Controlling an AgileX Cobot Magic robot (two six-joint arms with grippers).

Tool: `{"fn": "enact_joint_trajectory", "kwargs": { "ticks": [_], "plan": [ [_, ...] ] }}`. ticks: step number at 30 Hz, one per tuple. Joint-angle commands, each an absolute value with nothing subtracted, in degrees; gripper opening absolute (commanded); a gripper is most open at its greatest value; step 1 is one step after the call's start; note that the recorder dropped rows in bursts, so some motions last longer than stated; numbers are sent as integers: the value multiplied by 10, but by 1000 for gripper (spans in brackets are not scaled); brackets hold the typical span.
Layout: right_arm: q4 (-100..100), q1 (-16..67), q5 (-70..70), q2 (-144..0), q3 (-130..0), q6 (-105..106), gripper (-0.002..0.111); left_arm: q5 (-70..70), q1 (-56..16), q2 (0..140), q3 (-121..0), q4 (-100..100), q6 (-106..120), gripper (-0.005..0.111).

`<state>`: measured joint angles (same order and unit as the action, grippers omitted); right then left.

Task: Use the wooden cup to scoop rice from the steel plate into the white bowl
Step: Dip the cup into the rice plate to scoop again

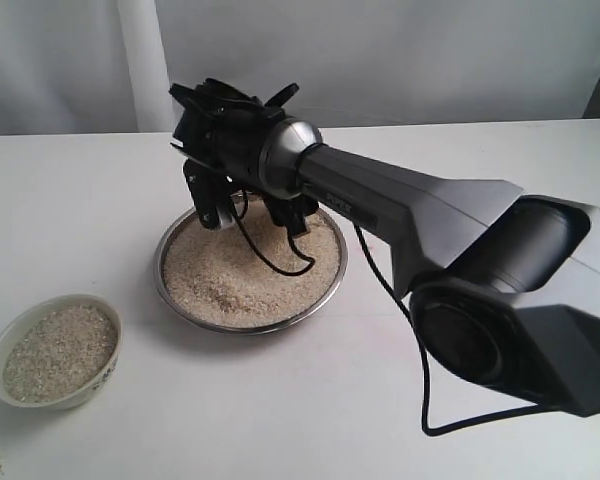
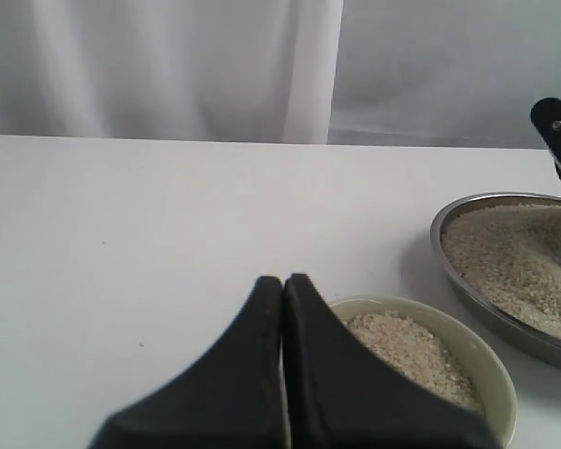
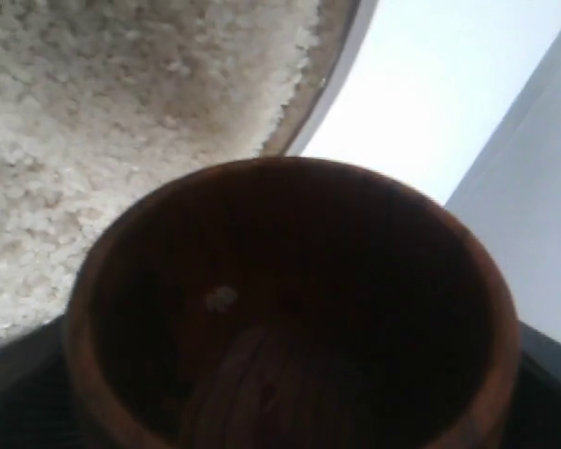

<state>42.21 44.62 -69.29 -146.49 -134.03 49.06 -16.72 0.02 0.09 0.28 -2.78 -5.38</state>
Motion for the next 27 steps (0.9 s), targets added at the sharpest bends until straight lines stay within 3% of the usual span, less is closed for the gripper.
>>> {"fn": "enact_joint_trajectory", "kwargs": {
  "ticks": [1, 27],
  "plan": [
    [424, 449, -700, -1486, -1337, 495, 0, -163, -3, 0, 0, -25, -55, 0],
    [400, 513, -695, -1517, -1337, 519, 0, -163, -3, 0, 0, -25, -55, 0]
  ]
}}
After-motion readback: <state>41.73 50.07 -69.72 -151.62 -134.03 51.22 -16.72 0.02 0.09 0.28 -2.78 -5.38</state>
